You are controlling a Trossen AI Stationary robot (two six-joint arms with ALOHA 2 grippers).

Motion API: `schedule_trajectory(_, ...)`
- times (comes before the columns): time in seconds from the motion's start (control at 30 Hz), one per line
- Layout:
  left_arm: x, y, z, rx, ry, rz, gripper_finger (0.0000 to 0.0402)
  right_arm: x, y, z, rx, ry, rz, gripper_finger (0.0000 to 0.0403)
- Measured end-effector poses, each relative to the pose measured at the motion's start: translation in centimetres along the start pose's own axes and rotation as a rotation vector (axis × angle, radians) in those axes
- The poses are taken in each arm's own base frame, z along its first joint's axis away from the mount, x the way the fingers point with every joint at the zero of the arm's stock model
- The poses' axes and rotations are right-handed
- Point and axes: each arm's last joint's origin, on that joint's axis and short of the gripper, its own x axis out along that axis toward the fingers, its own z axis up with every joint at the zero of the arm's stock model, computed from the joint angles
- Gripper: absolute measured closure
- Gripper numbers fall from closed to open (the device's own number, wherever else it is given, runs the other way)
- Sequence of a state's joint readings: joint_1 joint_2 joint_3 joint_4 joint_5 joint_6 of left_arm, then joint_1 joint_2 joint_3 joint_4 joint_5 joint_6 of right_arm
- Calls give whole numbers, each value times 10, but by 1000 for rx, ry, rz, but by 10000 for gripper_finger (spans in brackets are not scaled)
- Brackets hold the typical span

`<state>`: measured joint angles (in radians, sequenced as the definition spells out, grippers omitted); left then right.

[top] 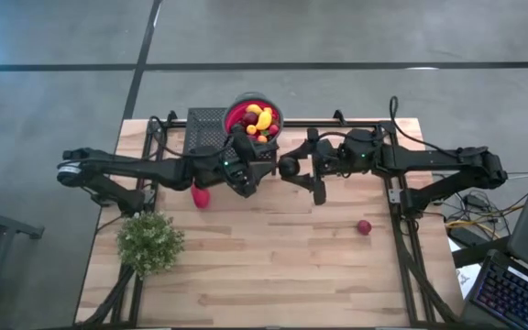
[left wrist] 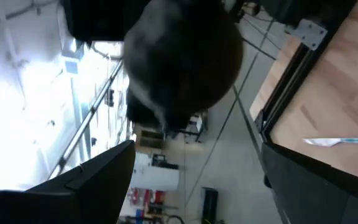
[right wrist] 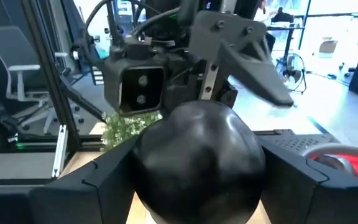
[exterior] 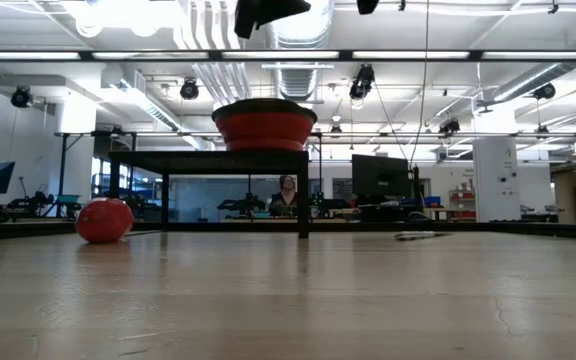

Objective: Pick & Place Fruit
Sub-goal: Put the black plum into the red gray strainer bowl on the shelf

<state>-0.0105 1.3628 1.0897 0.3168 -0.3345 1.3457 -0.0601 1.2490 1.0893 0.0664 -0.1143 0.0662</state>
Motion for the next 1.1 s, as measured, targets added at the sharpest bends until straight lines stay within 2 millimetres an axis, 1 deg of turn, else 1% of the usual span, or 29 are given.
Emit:
schedule_trajectory(0.13,0,0,2,64,-12,8,49,6,0,1,-2,-15,3,126)
schedule_trajectory(0.27,-1,5,3,99,-20,50,48,12,-1,5,-10,-20,4,140)
schedule_trajectory(0.43,-1,6,4,129,-24,68,49,27,-2,8,-30,-12,4,154)
schedule_trajectory(0.6,-2,6,8,127,-43,69,51,39,-4,10,-52,3,3,135)
schedule_trajectory(0.73,-4,5,13,124,-61,70,51,41,-4,14,-68,4,1,129)
schedule_trajectory(0.97,-9,9,21,108,-98,104,51,41,-4,15,-69,4,-2,154)
schedule_trajectory(1.1,-9,9,22,126,-120,109,51,41,-3,15,-67,4,-1,143)
